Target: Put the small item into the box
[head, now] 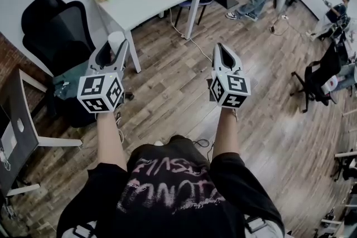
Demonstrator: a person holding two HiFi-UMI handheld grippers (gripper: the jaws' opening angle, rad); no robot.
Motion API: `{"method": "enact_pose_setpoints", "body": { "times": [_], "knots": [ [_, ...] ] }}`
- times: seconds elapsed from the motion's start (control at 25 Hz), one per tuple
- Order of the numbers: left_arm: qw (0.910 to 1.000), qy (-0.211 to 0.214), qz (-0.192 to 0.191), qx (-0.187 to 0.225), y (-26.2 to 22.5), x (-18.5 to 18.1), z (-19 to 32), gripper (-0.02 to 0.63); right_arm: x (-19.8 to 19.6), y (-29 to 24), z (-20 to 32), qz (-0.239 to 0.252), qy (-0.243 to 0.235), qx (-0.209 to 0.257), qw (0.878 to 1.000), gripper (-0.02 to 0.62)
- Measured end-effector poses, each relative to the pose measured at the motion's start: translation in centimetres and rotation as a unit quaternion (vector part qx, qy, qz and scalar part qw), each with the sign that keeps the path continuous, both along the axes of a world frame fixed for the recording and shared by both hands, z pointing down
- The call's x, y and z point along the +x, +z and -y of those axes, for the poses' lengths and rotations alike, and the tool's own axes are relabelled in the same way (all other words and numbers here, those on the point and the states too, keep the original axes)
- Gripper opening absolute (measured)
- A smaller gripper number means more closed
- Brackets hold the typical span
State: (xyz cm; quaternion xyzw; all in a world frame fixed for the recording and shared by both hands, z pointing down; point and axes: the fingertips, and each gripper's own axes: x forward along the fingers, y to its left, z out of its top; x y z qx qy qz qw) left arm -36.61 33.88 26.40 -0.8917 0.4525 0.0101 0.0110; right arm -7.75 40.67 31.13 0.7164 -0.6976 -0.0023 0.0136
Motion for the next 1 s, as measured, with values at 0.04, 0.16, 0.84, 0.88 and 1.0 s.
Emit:
{"method": "enact_pose_setpoints", "body": {
  "times": [0.04,0.16,0.84,0.88,1.0],
  "knots": [
    [1.0000,0.001,-0.002,-0.001,0.1,0.0,0.0,0.184,-0.1,0.0,0.0,-0.001,-0.001,0.000,1.000,0.012],
    [1.0000,0.003,0.005,-0.003,0.3,0.1,0.1,0.184,-0.2,0.0,0.1,-0.003,-0.002,-0.004,1.000,0.012],
    [0.9997,0.020,0.011,-0.007,1.1,4.4,5.8,0.183,3.4,1.1,5.9,0.015,-0.005,-0.013,1.000,0.012],
    [0.9997,0.021,0.011,-0.009,1.2,4.8,6.4,0.183,3.7,1.3,6.5,0.017,-0.006,-0.015,1.000,0.012],
    [0.9996,0.020,0.018,-0.013,1.7,6.3,8.4,0.183,5.1,1.9,8.5,0.025,-0.006,-0.018,1.000,0.012]
  ]
}}
